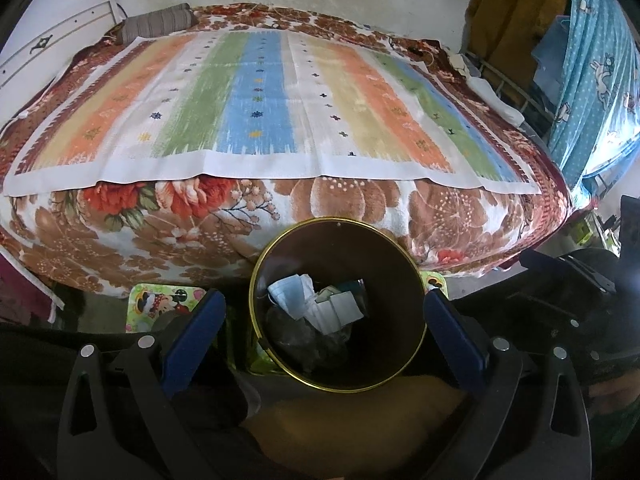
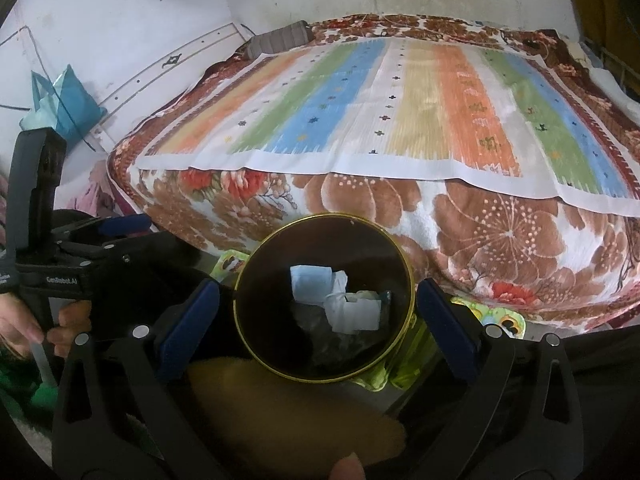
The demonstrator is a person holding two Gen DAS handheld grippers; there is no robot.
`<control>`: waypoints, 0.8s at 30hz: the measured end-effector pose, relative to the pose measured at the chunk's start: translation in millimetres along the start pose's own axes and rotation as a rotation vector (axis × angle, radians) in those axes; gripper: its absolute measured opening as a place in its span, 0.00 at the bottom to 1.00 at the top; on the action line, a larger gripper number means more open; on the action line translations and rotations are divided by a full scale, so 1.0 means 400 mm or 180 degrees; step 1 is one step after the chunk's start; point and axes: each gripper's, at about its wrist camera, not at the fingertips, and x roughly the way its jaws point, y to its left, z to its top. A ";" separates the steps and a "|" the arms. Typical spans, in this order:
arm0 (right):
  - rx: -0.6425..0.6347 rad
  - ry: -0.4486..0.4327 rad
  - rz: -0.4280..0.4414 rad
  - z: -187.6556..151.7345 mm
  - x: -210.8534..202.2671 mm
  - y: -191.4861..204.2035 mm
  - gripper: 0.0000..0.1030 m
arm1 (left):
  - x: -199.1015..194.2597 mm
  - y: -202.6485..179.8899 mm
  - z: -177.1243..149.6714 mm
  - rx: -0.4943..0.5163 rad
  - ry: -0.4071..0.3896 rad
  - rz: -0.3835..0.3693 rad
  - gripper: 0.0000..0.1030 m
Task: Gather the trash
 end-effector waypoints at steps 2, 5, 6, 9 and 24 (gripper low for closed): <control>0.0014 0.0017 -0.0003 0.000 0.003 -0.002 0.91 | 0.002 0.000 -0.001 0.0001 0.0013 0.0018 0.94; 0.0006 0.0024 -0.0007 0.001 0.005 0.000 0.91 | 0.003 -0.001 -0.002 0.0000 0.0012 0.0022 0.94; 0.0000 0.0027 -0.0009 -0.001 0.005 0.001 0.91 | 0.003 -0.001 -0.004 0.0000 0.0011 0.0028 0.94; 0.0009 0.0030 -0.0017 -0.002 0.006 0.001 0.91 | 0.004 -0.001 -0.002 0.0001 0.0016 0.0028 0.94; -0.0009 0.0018 0.0007 -0.004 0.006 -0.001 0.91 | 0.008 0.000 -0.004 0.0002 0.0019 0.0040 0.94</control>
